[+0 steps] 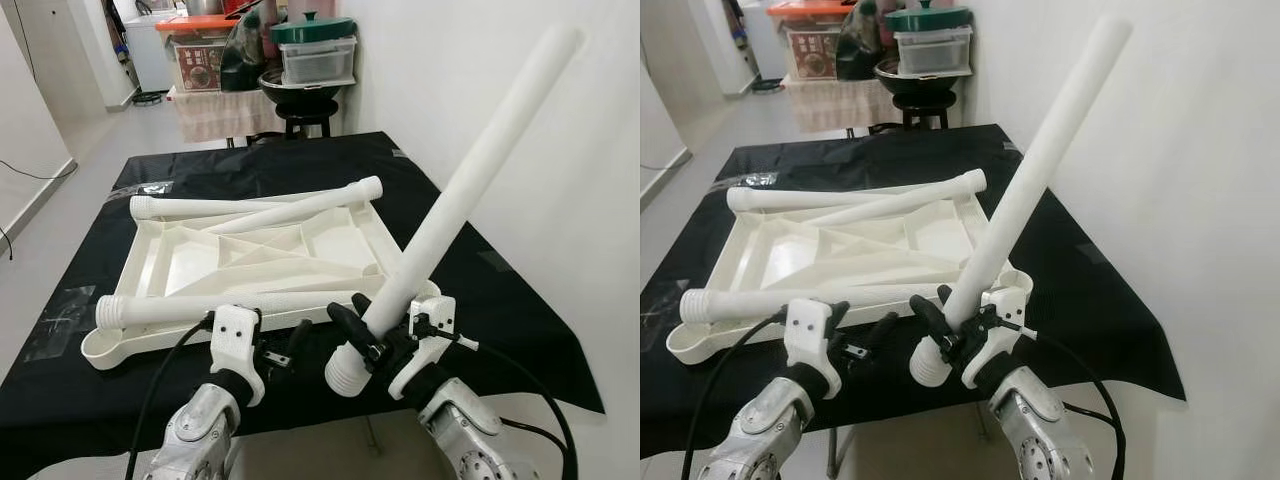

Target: Building children table

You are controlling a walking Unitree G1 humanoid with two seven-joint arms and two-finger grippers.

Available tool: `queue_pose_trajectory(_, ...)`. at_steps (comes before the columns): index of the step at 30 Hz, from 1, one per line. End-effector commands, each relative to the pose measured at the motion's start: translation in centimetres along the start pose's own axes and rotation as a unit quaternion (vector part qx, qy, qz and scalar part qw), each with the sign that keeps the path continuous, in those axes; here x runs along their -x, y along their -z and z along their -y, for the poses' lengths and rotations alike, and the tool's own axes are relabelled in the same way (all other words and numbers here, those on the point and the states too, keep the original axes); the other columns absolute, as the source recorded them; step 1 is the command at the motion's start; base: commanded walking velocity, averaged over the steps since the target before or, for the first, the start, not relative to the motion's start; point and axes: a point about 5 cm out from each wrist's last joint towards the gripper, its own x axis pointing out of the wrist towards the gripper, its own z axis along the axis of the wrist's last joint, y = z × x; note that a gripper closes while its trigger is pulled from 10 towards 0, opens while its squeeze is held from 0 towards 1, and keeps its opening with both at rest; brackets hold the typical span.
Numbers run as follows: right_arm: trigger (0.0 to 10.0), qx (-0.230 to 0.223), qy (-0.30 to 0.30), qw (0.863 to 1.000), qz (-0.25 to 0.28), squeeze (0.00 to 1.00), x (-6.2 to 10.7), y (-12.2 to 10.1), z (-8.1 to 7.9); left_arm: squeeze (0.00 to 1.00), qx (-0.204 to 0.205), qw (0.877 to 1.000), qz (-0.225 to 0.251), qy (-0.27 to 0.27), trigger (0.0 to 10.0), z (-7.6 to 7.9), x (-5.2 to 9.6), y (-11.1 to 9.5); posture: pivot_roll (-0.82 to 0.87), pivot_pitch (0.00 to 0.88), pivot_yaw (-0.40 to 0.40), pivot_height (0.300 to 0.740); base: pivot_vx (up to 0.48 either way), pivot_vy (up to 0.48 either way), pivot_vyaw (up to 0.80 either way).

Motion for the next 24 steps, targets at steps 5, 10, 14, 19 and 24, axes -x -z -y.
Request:
queue_pose_trajectory(5,10.0,0.006,-0.019,1.0,0.012,0.0,-0.4,-0.6,-0.7,0.0,-0.034,0.999,-0.003,0.006,10.0,-0.2,-0.1,0.2,-0.08,0.0,0.045,0.74,0.0,-0.475,0.0)
queue_pose_trajectory(10,10.0,0.055,-0.023,0.998,0.027,0.0,-1.3,-1.9,-0.3,0.0,-0.037,0.999,-0.007,-0.016,10.0,-0.8,-0.6,0.4,-0.08,0.0,0.045,0.74,0.0,-0.283,0.0)
queue_pose_trajectory(14,10.0,0.067,-0.02,0.997,0.032,0.0,-1.6,-2.3,-0.1,0.0,-0.038,0.999,-0.009,-0.021,10.0,-1.0,-0.6,0.4,-0.07,0.0,0.048,0.74,0.0,0.0,0.0)
queue_pose_trajectory(19,10.0,0.078,-0.022,0.996,0.034,0.0,-1.8,-2.6,-0.2,0.0,-0.038,0.999,-0.011,-0.02,10.0,-1.2,-0.6,0.4,-0.07,0.0,0.052,0.74,0.0,0.0,0.0)
queue_pose_trajectory(24,10.0,0.097,-0.024,0.994,0.036,0.0,-2.1,-2.8,-0.4,0.0,-0.04,0.999,-0.013,-0.013,10.0,-1.3,-0.7,0.4,-0.07,0.0,0.054,0.74,0.0,0.0,0.0)
